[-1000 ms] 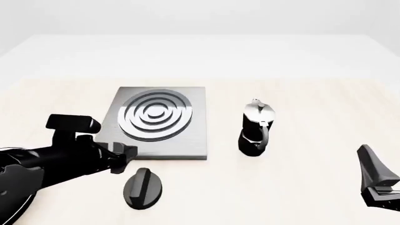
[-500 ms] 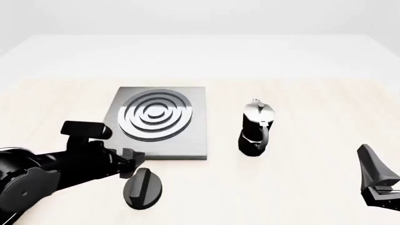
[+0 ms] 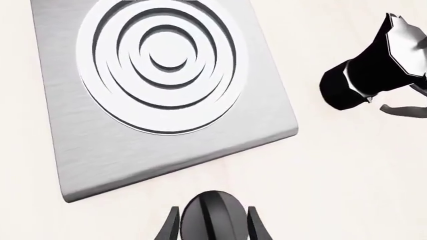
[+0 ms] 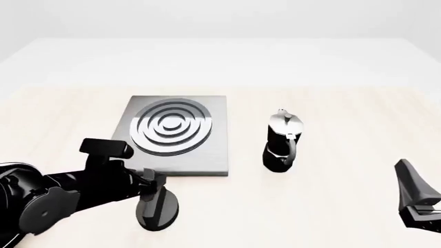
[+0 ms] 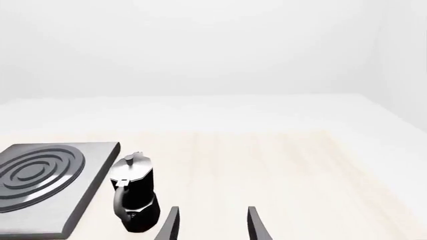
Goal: Turn on the stove and put the moka pot on it.
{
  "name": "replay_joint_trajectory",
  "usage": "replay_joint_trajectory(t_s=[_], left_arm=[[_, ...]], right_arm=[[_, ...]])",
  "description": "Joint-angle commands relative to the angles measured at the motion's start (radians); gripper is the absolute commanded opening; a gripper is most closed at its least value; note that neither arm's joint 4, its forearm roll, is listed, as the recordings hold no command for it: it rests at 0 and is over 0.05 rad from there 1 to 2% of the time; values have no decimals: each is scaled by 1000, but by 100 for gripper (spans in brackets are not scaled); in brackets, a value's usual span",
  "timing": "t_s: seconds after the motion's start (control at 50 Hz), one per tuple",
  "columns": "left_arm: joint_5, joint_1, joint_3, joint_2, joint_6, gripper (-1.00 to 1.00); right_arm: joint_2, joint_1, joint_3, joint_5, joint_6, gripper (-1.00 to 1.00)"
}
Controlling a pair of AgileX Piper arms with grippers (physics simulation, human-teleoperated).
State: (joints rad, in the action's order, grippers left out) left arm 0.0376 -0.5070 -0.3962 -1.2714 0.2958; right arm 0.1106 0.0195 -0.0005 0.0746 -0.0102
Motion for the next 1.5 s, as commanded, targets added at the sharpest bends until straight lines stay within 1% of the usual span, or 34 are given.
replay_joint_trajectory(t_s=[0.02,0.36,0.46,0.62,0.64,0.72,0.98,1.28,1.5], left_arm=[[44,-21,8,-55,26,100],[89,-17,21,-107,19,100],[104,-28,28,-122,31,100],[84,-29,6,-121,25,100],[103,-45,7,-150,34,100],[93,-52,-3,-152,46,100],[138,-63,14,-201,54,100],[172,-54,28,-248,33,100],[167,6,16,-242,-13,100]], right_arm=[[-18,2,0,-12,-5,100],[-17,0,0,-12,-6,100],[-17,0,0,-11,-7,100],[-9,-2,0,-6,-8,100],[-8,-1,0,-5,-9,100],[-2,1,0,-1,-15,100],[7,2,0,7,-18,100],[-5,3,0,-2,-22,100],[0,2,0,1,-20,100]])
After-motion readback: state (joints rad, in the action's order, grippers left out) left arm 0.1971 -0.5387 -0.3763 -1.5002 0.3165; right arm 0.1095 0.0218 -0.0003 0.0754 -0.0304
